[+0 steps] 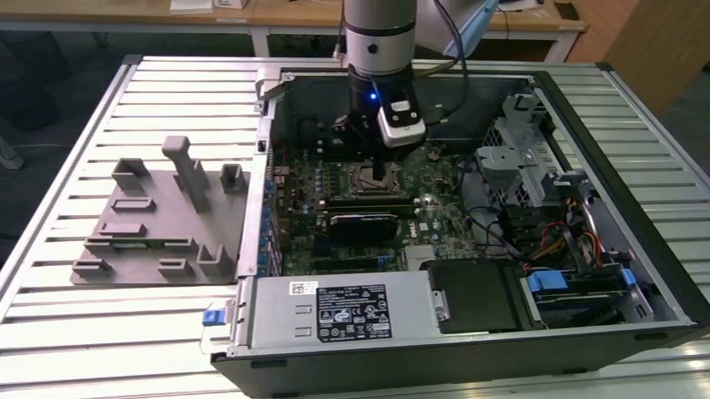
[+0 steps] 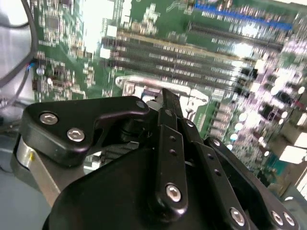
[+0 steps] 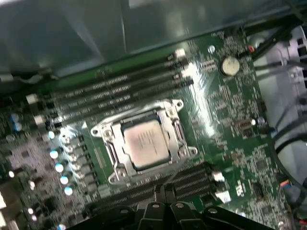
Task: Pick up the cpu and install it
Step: 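Install the second cpu locking lever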
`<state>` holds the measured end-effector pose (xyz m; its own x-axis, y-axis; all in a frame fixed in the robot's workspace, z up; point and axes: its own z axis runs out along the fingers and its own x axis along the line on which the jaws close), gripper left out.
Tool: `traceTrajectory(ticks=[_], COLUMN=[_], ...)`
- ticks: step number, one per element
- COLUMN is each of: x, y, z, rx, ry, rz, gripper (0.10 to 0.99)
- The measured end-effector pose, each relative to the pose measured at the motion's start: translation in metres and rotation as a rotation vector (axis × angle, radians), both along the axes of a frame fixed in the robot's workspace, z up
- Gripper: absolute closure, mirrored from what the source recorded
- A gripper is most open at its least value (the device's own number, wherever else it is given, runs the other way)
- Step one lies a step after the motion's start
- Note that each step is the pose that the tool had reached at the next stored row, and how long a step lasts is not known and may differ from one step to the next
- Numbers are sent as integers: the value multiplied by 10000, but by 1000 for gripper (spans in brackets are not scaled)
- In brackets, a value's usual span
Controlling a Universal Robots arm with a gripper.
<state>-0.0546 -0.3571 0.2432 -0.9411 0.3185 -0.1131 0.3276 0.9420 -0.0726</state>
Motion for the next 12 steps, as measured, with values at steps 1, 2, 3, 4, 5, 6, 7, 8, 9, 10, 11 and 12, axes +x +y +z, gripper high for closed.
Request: traceTrajectory(ticks=[1, 2, 3, 4, 5, 6, 7, 8, 9, 10, 11, 12], x=[0, 0, 0, -1, -8, -15, -22, -32, -43, -58, -76, -94], y=[-28, -53, -74, -87, -92, -94, -96, -99, -105, -114, -125, -135], z=[-2, -4, -8, -14, -21, -29, -37, -45, -52, -58, -63, -70], rx=[11, 25, 51, 98, 167, 244, 322, 381, 415, 432, 445, 463], ry=[-1, -1, -1, 0, 0, -1, -1, 0, 1, 0, 0, 0], rz=[1, 1, 1, 9, 30, 75, 126, 171, 208, 232, 248, 260], gripper=[980, 980, 980, 980, 980, 980, 980, 980, 980, 980, 980, 980])
